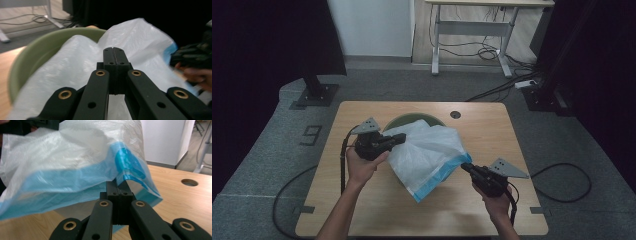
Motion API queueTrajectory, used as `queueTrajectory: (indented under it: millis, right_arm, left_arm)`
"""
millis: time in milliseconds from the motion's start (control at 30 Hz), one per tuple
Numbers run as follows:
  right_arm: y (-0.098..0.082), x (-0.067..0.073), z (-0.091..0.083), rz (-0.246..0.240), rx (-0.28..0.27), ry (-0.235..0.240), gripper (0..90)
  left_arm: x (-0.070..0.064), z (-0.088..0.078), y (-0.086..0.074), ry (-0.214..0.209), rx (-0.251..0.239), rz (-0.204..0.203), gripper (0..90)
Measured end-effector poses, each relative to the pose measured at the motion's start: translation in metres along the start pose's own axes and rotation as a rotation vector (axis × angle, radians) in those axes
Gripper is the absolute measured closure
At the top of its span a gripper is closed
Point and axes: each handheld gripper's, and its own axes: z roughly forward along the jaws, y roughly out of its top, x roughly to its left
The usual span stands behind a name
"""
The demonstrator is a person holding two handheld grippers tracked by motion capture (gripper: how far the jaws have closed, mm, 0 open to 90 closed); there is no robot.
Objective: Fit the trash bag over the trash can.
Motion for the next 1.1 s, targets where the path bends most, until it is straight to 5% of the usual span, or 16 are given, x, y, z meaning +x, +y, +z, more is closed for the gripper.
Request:
queueTrajectory:
  millis: [167,667,800,900,1100]
  right_arm:
    - [0.009,0.000,-0.006,-0.037,0.007,-0.036,89.1]
    - [0.011,-0.001,-0.014,-0.062,0.020,-0.049,89.0]
    - [0.012,0.002,-0.014,-0.075,0.020,-0.046,89.0]
    - [0.015,0.007,-0.014,-0.084,0.015,-0.028,89.0]
    - [0.014,0.010,-0.012,-0.085,0.017,-0.020,89.0]
  left_arm:
    - [0.000,-0.004,0.008,0.038,0.008,0.044,90.0]
    - [0.018,-0.026,-0.006,0.042,-0.021,-0.027,90.0]
    - [0.016,-0.026,-0.007,0.026,-0.018,-0.016,89.8]
    - [0.007,-0.022,0.002,0.003,-0.008,0.032,75.4]
    - [-0.003,-0.008,0.013,-0.040,0.044,0.065,50.1]
